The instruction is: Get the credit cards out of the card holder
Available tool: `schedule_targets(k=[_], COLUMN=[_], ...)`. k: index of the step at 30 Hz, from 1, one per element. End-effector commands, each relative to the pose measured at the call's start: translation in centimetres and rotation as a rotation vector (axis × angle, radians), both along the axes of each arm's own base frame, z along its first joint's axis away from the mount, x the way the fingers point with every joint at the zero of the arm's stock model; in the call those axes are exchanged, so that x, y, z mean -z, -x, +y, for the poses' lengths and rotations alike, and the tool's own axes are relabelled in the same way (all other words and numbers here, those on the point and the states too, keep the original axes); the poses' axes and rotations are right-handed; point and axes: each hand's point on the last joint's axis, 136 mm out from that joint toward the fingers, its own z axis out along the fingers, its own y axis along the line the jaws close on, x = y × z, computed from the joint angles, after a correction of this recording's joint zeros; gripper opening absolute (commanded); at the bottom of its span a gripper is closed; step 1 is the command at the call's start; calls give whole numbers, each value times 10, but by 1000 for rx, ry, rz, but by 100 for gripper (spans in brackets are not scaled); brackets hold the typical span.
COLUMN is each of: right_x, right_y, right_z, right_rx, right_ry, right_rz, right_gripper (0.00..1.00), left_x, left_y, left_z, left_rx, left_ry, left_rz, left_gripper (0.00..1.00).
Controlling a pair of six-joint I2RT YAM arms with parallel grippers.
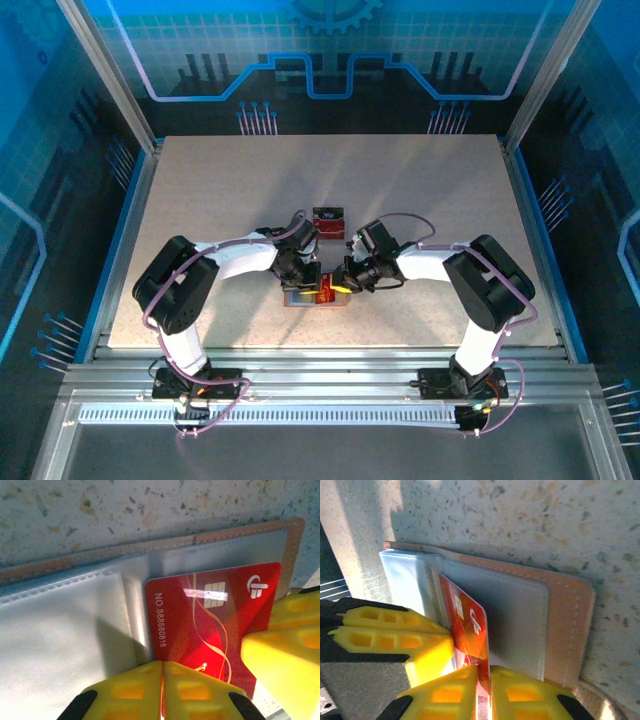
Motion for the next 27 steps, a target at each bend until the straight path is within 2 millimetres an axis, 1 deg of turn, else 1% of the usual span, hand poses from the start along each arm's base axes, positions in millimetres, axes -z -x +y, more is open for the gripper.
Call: schedule_targets(k=[1, 5, 7, 11, 15, 17, 18, 23, 27], right_x=[-15, -13, -14, -17, -29, -34, -43, -59, -84], right_y=[-5, -4, -4, -4, -6, -6, -11, -17, -24], right_z=[5, 3, 1, -4, -3, -3, 0, -9, -11], right_rx=[6, 9, 7, 1, -11, -34, -53, -196, -390], right_ry=[-67, -46, -30, 1, -4, 1, 4, 134, 201], right_rz=[-15, -16, -21, -34, -63, -81, -107, -179, -307], right_gripper=[12, 8, 8, 7, 6, 3, 2, 0, 0], left_x=[5, -8, -18, -39, -59, -65, -68, -73, -71], left_y=[8, 4, 1, -5, -13, -16, -17, -16, -14], left_z=[3, 0, -1, 6, 23, 32, 36, 56, 71], left_rx=[14, 6, -2, -29, -89, -124, -138, -178, -222], left_ry=[-20, 9, 30, 58, 102, 131, 150, 173, 193], left_rz=[22, 3, -15, -58, -130, -152, -155, -168, -167], left_gripper=[9, 9, 9, 11, 15, 17, 17, 19, 20])
